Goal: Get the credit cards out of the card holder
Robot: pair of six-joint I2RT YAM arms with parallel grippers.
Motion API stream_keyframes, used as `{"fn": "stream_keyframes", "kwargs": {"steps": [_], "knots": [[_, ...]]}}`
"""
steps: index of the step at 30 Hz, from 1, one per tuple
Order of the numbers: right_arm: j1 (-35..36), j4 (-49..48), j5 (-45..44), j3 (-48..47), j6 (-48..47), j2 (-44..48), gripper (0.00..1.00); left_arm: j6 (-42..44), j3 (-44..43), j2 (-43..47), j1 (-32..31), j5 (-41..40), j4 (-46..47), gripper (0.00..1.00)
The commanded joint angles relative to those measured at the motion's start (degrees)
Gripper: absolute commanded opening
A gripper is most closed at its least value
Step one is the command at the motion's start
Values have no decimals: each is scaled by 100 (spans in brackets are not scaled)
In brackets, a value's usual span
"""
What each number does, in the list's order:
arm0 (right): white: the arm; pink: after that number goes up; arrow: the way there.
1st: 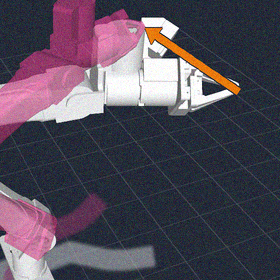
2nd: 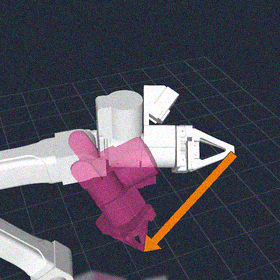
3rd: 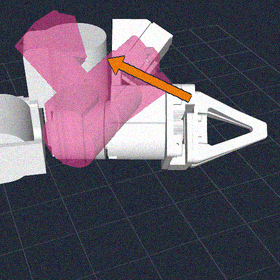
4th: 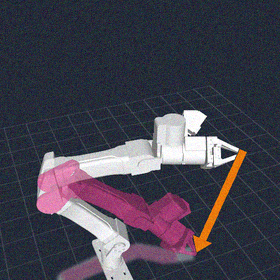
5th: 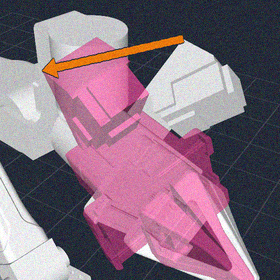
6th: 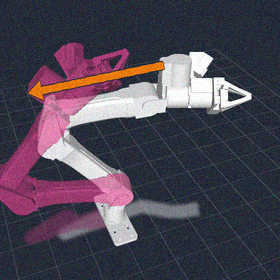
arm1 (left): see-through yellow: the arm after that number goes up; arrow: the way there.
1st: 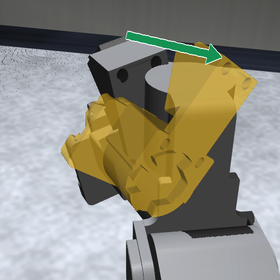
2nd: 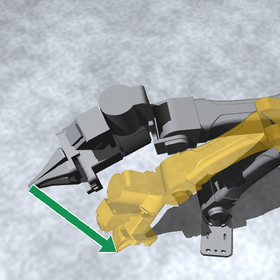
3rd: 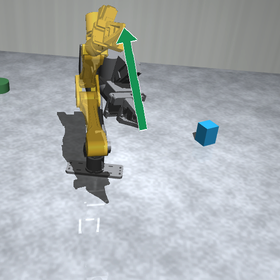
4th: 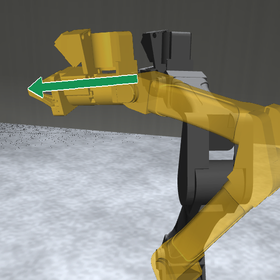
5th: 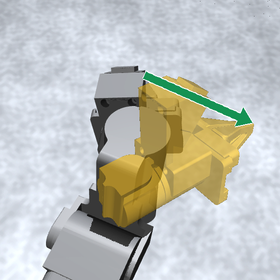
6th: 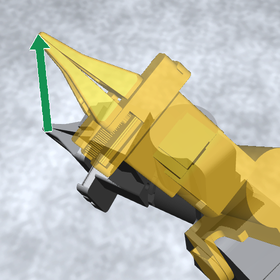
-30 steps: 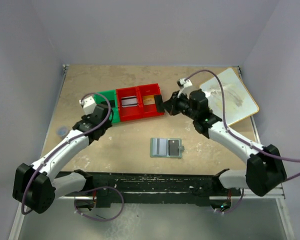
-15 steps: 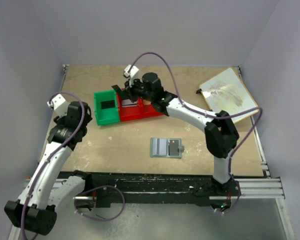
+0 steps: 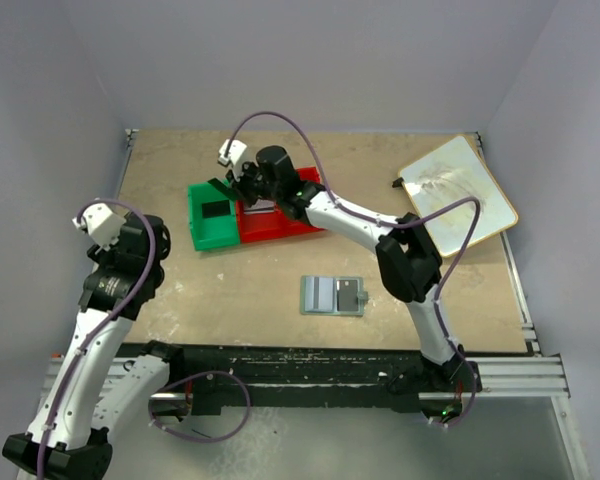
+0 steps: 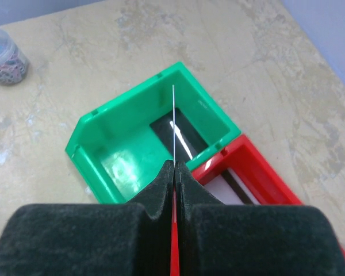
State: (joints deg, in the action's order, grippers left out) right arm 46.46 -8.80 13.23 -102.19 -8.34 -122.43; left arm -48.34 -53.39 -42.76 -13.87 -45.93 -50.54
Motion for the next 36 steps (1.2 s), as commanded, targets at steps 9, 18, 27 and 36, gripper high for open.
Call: {"fn": "stream_keyframes", "kwargs": {"steps": [9,18,27,36], "knots": [[158,788,-133,-2081,-624,-1300,0,667,344,858,29,636,690,65],[187,1046,-330,-2894,-1392,-1991,0,720,479,1066,33,829,905,66],[232,1200,-1233,-2682,-2044,-2121,0,764,489,998,33,906,941,67],[217,1425,-1318,-2126,-2800,-1801,0,773,500,945,33,928,946,67]]}}
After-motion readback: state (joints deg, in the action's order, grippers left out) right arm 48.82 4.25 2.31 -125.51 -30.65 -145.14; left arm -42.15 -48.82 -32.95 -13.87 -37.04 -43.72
